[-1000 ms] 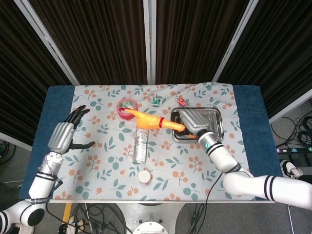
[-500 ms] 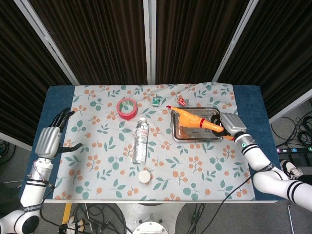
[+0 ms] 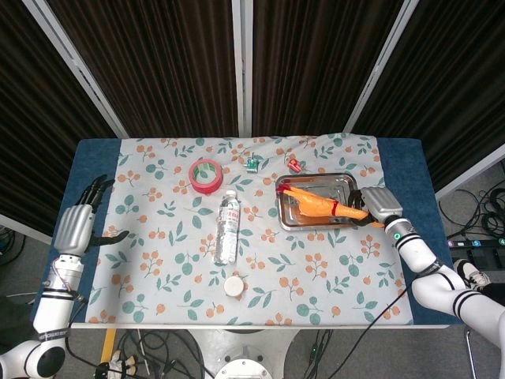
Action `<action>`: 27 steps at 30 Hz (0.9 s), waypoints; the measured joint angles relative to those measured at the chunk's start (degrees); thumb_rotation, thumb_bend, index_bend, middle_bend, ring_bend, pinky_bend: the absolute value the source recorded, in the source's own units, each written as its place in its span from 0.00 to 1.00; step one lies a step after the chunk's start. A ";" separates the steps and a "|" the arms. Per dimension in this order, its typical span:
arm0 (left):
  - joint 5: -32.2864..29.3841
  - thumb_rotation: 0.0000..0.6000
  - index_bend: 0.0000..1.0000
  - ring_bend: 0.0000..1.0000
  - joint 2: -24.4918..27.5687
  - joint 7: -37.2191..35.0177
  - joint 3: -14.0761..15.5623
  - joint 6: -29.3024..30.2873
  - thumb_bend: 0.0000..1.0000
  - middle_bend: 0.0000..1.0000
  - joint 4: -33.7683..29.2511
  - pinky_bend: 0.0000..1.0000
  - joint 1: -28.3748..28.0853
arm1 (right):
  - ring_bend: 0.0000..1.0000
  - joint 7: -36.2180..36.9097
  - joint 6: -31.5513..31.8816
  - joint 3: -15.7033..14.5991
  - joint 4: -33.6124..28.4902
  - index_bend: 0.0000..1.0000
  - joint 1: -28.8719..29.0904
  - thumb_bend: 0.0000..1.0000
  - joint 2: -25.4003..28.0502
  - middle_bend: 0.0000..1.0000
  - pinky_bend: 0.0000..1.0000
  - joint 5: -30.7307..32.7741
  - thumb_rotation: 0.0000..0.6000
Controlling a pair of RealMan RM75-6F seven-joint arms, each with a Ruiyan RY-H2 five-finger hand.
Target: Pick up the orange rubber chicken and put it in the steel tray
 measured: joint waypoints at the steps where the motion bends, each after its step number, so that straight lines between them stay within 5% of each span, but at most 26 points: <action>1: -0.01 1.00 0.16 0.13 0.03 -0.09 -0.03 -0.05 0.09 0.14 0.12 0.32 0.07 | 0.16 0.03 0.00 -0.02 0.73 0.05 -0.05 0.02 -0.29 0.28 0.37 -0.23 1.00; 7: 0.63 0.99 0.16 0.13 0.53 -0.15 0.01 -0.03 0.09 0.14 1.20 0.32 0.47 | 0.05 -4.09 -0.42 0.16 1.30 0.00 -0.14 0.00 0.14 0.17 0.28 0.85 1.00; 14: 1.67 1.00 0.16 0.13 2.74 0.05 0.80 0.24 0.09 0.14 2.14 0.32 1.65 | 0.05 -13.76 5.22 0.51 -2.93 0.00 -2.74 0.03 3.35 0.17 0.27 3.55 1.00; 20: 2.99 1.00 0.17 0.13 5.02 2.26 2.87 1.25 0.09 0.15 3.03 0.31 3.73 | 0.13 -15.52 17.75 0.59 -15.39 0.03 -8.92 0.21 10.26 0.27 0.31 2.49 1.00; 27: 6.39 1.00 0.19 0.13 5.40 6.29 5.74 4.58 0.09 0.15 5.41 0.29 6.29 | 0.10 -11.81 36.61 -2.75 -26.84 0.09 -20.69 0.27 17.72 0.22 0.30 -6.80 1.00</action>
